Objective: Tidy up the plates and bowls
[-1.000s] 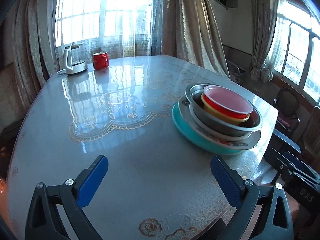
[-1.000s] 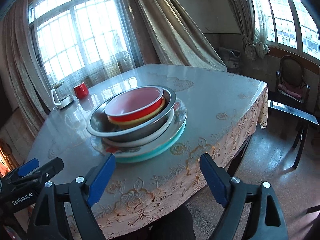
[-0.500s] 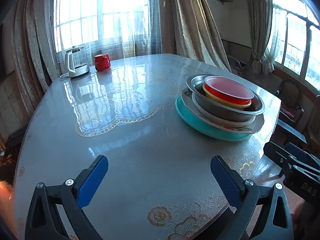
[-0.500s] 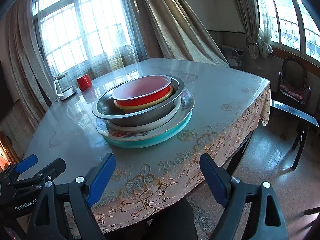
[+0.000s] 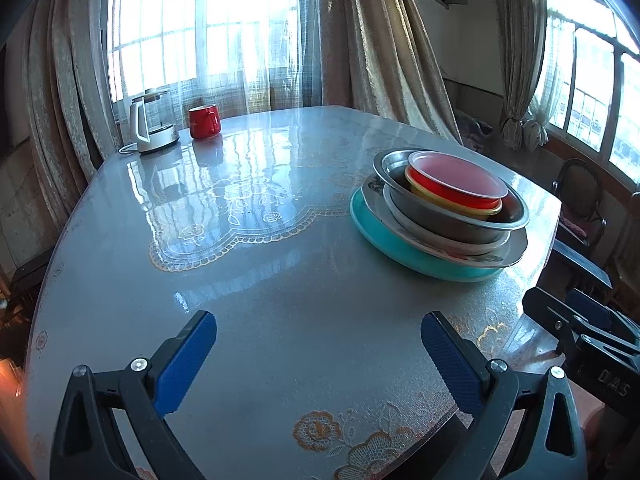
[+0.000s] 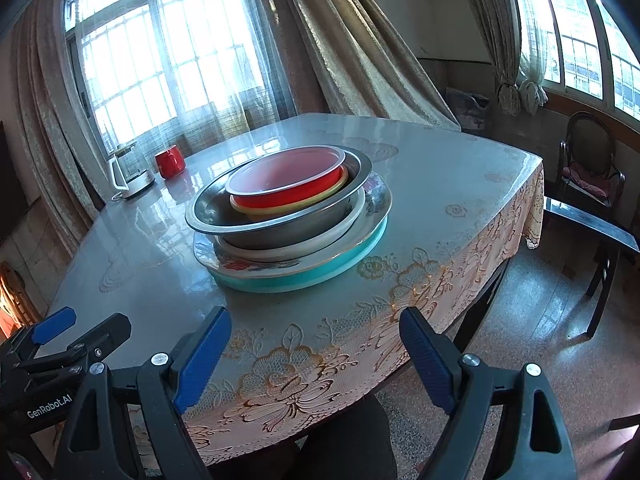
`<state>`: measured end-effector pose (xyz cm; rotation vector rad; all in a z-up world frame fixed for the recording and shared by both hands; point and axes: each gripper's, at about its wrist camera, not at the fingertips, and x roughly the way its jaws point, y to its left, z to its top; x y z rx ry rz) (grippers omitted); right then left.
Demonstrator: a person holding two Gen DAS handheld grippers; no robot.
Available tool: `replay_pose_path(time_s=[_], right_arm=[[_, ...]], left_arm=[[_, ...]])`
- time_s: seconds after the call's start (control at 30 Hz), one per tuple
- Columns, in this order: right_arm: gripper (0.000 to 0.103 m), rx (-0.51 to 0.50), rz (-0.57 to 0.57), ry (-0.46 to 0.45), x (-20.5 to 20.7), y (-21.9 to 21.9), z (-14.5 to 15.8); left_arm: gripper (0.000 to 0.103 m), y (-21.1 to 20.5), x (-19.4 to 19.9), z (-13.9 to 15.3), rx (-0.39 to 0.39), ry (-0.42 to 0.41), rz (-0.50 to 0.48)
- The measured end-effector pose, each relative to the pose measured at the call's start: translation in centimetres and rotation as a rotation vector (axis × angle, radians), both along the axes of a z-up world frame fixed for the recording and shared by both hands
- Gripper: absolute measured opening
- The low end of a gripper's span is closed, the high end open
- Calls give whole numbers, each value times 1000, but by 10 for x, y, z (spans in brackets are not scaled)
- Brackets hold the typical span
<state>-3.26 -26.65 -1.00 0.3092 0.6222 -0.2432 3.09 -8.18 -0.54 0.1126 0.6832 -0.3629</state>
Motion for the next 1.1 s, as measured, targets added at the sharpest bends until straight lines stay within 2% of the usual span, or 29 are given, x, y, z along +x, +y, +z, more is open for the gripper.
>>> replay_pose_path(time_s=[1.1], right_arm=[[87,-1,-9,9,1,-3,-1]], left_arm=[[103,2,-3,5,-24,-32,24]])
